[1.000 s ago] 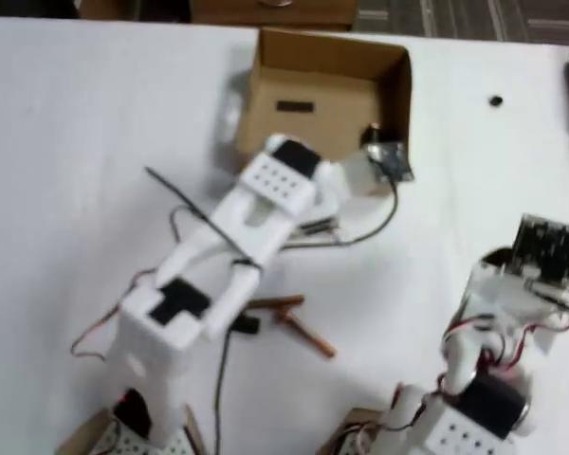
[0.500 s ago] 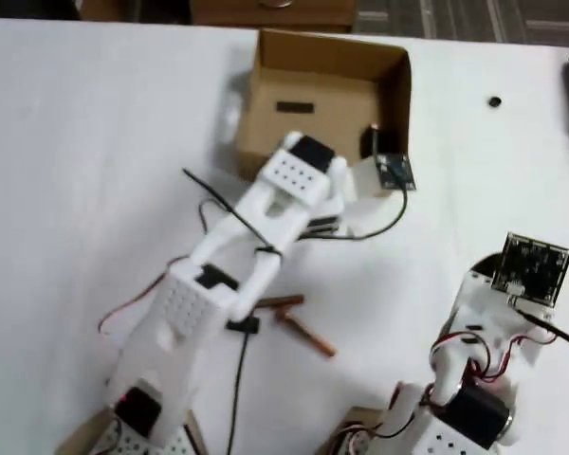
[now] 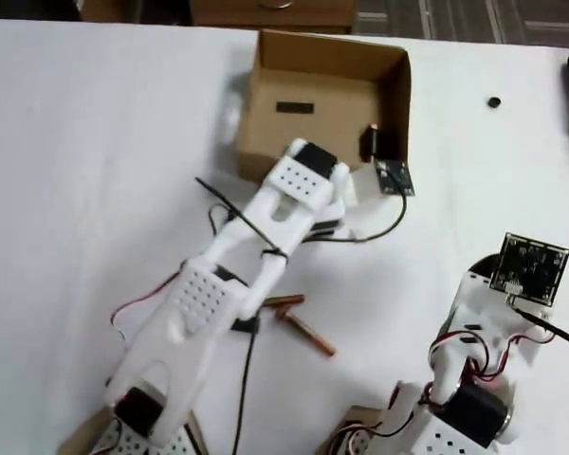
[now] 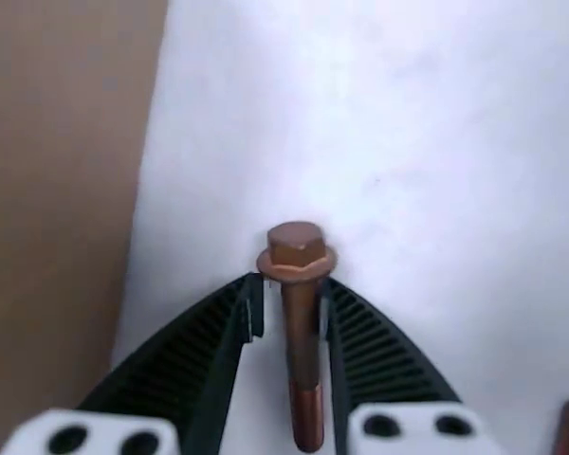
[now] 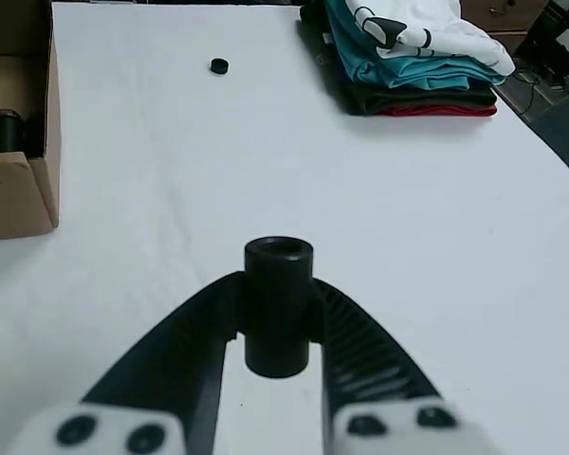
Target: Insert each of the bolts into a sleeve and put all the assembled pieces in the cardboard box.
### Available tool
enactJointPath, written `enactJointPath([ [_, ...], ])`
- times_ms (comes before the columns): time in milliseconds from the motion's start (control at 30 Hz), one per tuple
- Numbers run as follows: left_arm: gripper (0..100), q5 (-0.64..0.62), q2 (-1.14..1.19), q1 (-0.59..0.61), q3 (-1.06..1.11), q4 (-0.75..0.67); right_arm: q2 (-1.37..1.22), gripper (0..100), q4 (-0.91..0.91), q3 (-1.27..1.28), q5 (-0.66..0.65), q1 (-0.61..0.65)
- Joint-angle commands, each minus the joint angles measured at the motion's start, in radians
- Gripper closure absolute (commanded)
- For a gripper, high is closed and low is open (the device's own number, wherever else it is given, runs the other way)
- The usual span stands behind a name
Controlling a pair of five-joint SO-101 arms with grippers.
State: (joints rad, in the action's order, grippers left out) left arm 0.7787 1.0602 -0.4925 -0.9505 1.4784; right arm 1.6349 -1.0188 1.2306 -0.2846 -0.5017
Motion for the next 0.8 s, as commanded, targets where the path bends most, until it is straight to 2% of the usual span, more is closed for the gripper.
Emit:
enactJointPath([
  [0, 98, 0.009, 0.031, -0.002, -0.035, 0.000, 0.013, 97.9, 0.024, -0.003, 0.002, 0.012],
  [167, 98, 0.006, 0.034, -0.002, -0.054, 0.068, 0.013, 97.9, 0.024, -0.002, 0.003, 0.068],
  [300, 98, -0.023, 0.034, -0.003, -0.236, 0.190, 0.018, 97.9, 0.025, 0.000, 0.011, 0.177],
  [433, 98, -0.192, 0.034, 0.009, -0.547, 0.299, 0.021, 97.9, 0.070, 0.034, 0.011, 0.312],
  [533, 98, -0.333, 0.032, 0.051, -0.731, 0.307, 0.021, 97.9, 0.173, 0.080, 0.011, 0.386],
  [767, 98, -0.611, -0.216, 0.176, -0.559, 0.311, 0.021, 97.9, 0.328, 0.232, 0.017, 0.489],
])
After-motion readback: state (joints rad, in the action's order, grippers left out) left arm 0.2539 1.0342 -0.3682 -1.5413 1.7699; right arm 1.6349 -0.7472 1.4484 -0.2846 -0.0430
